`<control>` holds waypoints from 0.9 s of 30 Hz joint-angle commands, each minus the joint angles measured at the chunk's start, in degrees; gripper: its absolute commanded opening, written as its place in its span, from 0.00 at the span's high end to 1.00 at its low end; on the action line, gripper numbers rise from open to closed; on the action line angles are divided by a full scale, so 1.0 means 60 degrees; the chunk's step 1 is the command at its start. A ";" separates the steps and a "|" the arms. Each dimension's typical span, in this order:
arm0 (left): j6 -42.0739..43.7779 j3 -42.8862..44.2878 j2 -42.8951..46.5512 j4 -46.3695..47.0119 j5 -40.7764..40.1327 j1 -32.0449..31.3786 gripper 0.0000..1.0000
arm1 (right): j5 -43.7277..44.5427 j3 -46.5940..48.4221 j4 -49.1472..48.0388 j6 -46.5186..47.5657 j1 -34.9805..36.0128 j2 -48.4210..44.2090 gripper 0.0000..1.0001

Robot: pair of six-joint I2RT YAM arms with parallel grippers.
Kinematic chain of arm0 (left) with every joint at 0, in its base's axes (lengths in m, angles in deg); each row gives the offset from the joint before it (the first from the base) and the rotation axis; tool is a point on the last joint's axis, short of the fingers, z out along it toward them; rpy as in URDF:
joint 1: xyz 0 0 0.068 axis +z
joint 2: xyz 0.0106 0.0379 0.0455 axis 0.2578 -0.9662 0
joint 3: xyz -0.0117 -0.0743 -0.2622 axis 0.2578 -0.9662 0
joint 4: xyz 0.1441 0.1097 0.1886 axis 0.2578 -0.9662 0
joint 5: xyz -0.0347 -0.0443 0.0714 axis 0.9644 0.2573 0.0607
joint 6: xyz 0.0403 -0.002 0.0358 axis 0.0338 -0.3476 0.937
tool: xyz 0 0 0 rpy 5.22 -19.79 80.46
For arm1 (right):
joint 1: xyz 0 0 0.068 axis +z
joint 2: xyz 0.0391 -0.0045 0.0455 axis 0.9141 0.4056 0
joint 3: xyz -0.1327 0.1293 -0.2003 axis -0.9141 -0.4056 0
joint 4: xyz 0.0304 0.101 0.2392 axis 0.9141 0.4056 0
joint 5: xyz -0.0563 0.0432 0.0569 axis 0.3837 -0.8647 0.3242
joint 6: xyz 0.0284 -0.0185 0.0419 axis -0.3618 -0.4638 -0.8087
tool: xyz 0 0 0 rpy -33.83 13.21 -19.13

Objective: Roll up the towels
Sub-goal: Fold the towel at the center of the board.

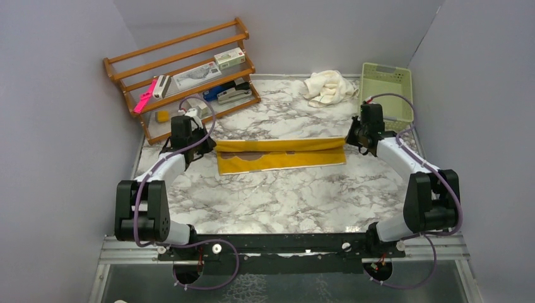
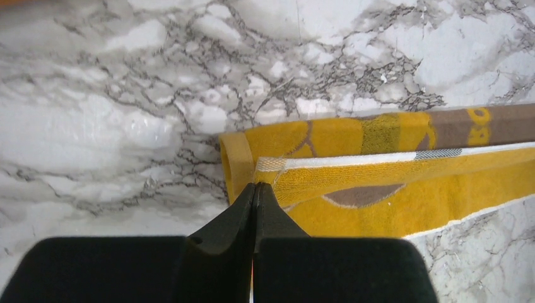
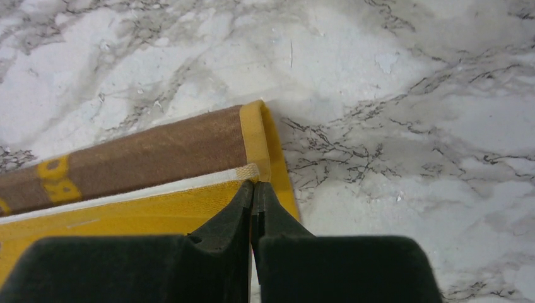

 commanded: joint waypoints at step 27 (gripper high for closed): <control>-0.0826 -0.0291 0.3304 -0.2046 -0.0478 -0.0711 0.43 | 0.0099 -0.1815 -0.1840 -0.0260 -0.0041 -0.3376 0.35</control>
